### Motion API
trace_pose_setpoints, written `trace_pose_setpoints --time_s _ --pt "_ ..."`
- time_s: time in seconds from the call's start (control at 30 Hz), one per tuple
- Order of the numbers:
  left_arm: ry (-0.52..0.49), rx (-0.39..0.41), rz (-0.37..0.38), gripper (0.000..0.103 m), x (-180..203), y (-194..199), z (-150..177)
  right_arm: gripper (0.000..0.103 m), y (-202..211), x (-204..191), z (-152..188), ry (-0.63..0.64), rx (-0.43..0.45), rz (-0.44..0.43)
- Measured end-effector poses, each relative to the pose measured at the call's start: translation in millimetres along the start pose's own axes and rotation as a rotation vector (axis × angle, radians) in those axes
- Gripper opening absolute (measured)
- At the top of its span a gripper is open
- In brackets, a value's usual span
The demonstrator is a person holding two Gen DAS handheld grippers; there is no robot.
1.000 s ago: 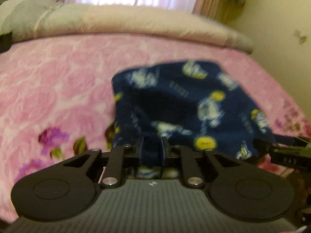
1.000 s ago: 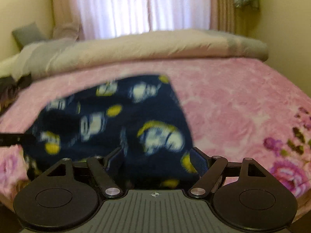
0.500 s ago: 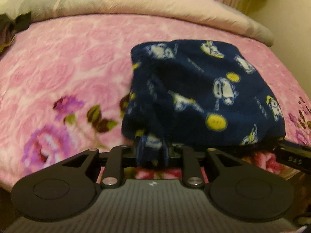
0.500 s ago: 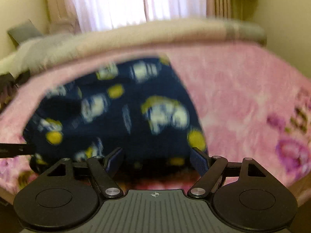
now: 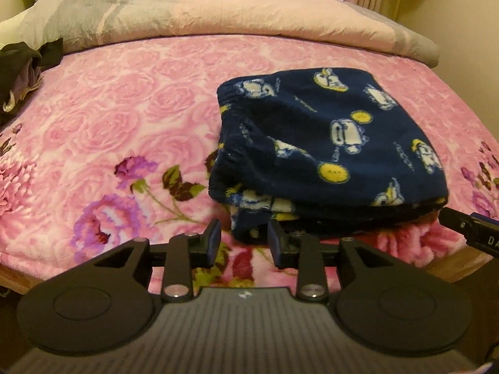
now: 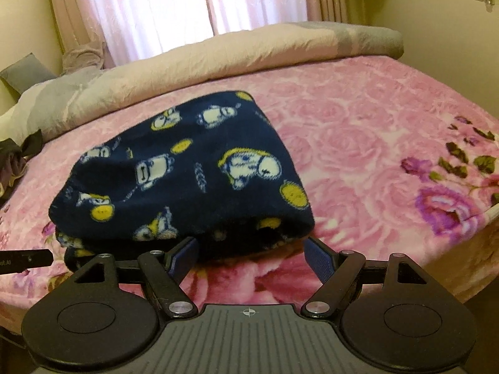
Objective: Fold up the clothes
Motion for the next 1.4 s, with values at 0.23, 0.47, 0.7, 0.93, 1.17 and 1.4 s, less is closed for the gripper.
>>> trace_pose_setpoints --time_s 0.23,0.47,0.7,0.93,1.17,1.4 --pt "0.003 0.037 0.029 0.029 -5.0 22.7 7.0 0.079 28.3 -9.4 1.8 0.009 0.049 0.014" --pt "0.04 0.048 0.089 0.03 -21.1 27.7 18.7 0.079 50.6 -21.2 10.3 0.019 0.088 0.006" --pt "0.181 0.066 0.135 0.029 -60.7 6.6 14.2 0.079 39.8 -18.0 11.1 0.005 0.089 -0.018" --pt "0.243 0.087 0.166 0.028 -91.6 -43.9 -28.3 0.078 -1.4 -2.3 -8.3 -0.049 0.089 -0.07" --pt "0.211 0.067 0.271 0.028 -86.4 -99.4 -125.7 0.078 -55.6 -2.1 -66.5 -0.043 0.15 -0.222" --pt "0.092 -0.182 0.275 0.028 -54.4 -129.0 -222.1 0.078 -82.5 4.1 -122.6 -0.301 -0.068 -0.222"
Point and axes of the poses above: each gripper's, at about its wrist camera, not at the fingertips, and y roughly against the way its jaws point, x to its right, z to its underside, the point moved 1 cm from there along -y, roughly the way its jaws point, and after that the axes turned 10 degrees about -z, right-handed, at the moved point
